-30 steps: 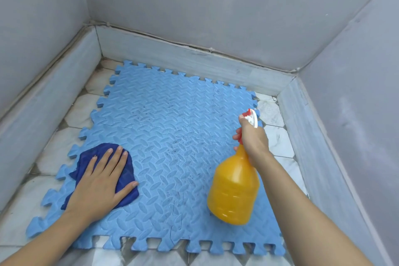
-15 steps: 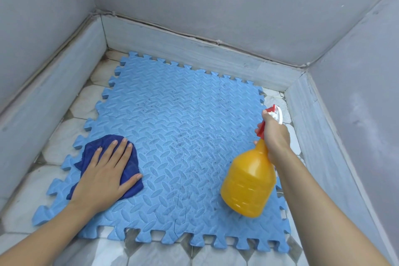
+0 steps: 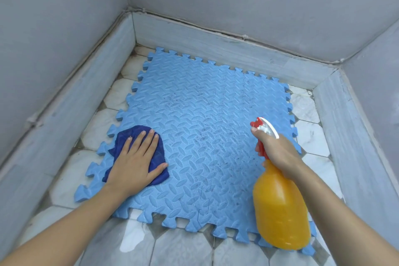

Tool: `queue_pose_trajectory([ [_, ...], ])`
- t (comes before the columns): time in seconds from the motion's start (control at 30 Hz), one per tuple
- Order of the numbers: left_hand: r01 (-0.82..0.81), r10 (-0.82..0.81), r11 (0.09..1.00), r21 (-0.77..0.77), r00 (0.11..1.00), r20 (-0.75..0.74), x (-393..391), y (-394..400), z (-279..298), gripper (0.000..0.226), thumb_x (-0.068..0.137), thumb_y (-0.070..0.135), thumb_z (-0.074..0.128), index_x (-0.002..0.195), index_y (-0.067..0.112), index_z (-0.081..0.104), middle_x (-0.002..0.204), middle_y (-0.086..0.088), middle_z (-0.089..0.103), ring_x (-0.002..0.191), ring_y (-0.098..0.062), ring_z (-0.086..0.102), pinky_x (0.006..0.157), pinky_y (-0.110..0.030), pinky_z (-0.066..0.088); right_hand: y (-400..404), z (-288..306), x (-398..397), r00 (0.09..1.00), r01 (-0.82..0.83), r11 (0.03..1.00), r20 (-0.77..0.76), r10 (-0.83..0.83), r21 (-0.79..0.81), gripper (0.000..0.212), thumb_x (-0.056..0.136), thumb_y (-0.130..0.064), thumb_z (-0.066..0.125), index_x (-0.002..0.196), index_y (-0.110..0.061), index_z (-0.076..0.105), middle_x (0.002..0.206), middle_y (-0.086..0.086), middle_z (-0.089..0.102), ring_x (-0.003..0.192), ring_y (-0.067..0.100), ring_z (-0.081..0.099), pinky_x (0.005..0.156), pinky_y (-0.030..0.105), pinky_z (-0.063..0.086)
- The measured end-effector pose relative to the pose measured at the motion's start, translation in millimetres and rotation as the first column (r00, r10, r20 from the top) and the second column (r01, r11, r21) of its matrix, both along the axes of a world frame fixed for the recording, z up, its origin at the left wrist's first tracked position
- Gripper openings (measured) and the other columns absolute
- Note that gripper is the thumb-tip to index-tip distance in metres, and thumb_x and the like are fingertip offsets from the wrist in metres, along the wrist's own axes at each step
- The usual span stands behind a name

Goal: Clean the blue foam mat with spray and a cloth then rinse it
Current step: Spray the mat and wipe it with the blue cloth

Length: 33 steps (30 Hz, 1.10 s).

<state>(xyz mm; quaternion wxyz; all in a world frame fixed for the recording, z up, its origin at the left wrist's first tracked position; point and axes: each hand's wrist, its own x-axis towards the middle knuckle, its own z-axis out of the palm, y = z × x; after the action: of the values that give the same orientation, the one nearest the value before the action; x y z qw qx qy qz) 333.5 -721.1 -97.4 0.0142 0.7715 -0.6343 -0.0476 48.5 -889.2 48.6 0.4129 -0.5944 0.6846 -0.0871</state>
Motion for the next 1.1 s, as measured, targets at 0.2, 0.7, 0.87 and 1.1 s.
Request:
queue_pose_trajectory([
  [0.2,-0.095,0.095,0.995,-0.002,0.995,-0.024,1,16,1,0.070,0.093,0.053,0.027,0.146,0.008,0.038,0.152,-0.008,0.038,0.141,-0.026,0.033,0.114,-0.041,0.012,39,3,29,0.961,-0.275,0.962,-0.021,0.275,0.009,0.054,0.091,-0.049,0.057,0.087,0.004,0.061,0.078,0.018,0.059,0.063,0.023,0.055,0.052,0.033,0.049],
  [0.7,-0.414,0.349,0.896,-0.161,0.881,-0.321,27,66,-3,0.065,0.094,0.038,0.020,0.146,0.002,0.034,0.154,-0.008,0.032,0.144,-0.021,0.026,0.118,-0.022,0.004,112,-27,41,0.482,-0.848,0.525,-0.317,0.817,0.064,0.053,0.082,-0.070,0.047,0.074,-0.018,0.052,0.078,-0.004,0.057,0.078,0.014,0.050,0.068,0.037,0.043],
  [0.87,-0.371,0.337,0.919,-0.133,0.914,-0.226,23,62,0,0.061,0.095,0.034,0.022,0.142,0.000,0.042,0.149,-0.013,0.040,0.139,-0.028,0.036,0.116,-0.039,0.022,119,-25,30,0.520,-0.810,0.565,-0.255,0.815,0.154,0.050,0.082,-0.070,0.049,0.073,-0.021,0.053,0.081,-0.005,0.057,0.078,0.009,0.055,0.068,0.032,0.043],
  [1.1,-0.296,0.275,0.951,-0.095,0.943,-0.186,7,42,4,0.066,0.096,0.036,0.012,0.146,-0.001,0.033,0.152,-0.015,0.035,0.142,-0.031,0.029,0.113,-0.048,0.026,109,-11,-12,0.798,-0.586,0.810,-0.180,0.575,-0.009,0.046,0.087,-0.059,0.055,0.068,-0.017,0.054,0.081,-0.002,0.054,0.076,0.009,0.055,0.072,0.031,0.043],
])
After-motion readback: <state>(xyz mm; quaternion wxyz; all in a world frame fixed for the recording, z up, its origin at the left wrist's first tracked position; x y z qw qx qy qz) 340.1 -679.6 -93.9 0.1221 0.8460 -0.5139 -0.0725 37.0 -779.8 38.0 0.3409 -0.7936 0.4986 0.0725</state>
